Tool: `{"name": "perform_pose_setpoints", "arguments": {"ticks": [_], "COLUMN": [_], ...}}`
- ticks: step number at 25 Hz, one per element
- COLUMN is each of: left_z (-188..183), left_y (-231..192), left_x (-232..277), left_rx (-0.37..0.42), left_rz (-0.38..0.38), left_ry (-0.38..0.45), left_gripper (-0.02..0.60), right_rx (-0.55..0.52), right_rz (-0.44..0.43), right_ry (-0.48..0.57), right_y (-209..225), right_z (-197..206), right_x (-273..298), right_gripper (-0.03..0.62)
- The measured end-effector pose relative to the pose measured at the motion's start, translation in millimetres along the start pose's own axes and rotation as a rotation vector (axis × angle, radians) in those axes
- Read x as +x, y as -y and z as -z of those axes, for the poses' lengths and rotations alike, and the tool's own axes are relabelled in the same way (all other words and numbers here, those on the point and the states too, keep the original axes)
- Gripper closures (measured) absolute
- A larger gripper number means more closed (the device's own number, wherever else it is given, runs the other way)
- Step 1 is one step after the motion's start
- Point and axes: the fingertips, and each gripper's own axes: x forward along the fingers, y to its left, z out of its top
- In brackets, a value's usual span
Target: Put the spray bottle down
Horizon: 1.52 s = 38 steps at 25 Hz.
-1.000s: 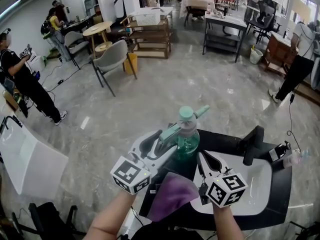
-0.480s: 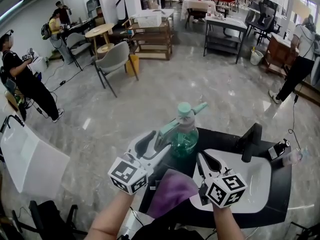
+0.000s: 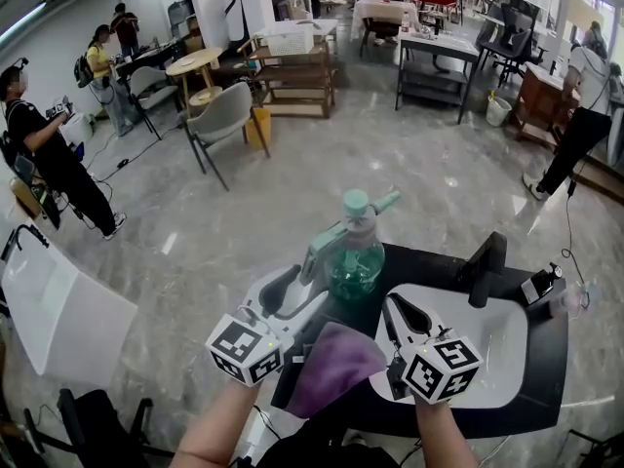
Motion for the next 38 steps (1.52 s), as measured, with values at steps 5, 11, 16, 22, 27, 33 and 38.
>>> {"name": "perform_pose_setpoints", "arguments": {"ticks": [5, 11, 16, 22, 27, 33, 38], "left_z": [-1, -2, 3, 4, 9, 19, 21], "left_y": [9, 35, 62, 101, 132, 166, 184], "left_x": [-12, -22, -28, -36, -40, -47, -52], "left_rx": [0.003, 0.014, 0.019, 0.032, 0.033, 0.007, 0.002], "left_rz": [-0.009, 0.028, 0.095, 0.175, 0.225, 0.265, 0.281], "left_ry": [0.003, 0.012, -0.013, -0.011, -0.021, -0.044, -0.051], "left_gripper": [0.345, 0.402, 0.455, 0.501, 0.522, 0.534, 0.540], "right_rx": [-0.002, -0.008, -0.016, -0.016, -0.017, -0.032, -0.039], "right_rz": [-0.009, -0.020, -0.020, -0.019, -0.016, -0.022, -0.014], "right_ry": [-0.001, -0.004, -0.001, 0.003, 0.008, 0.009, 0.009], "right_y": [-8, -17, -25, -33, -39, -49, -54], "right_z": [4, 11, 15, 21, 25, 29, 32], "right_x": [-6, -16, -28, -46, -63, -85, -101], "right_gripper": [0.585, 0.585, 0.585, 0.585, 0.585, 0.585, 0.585]}}
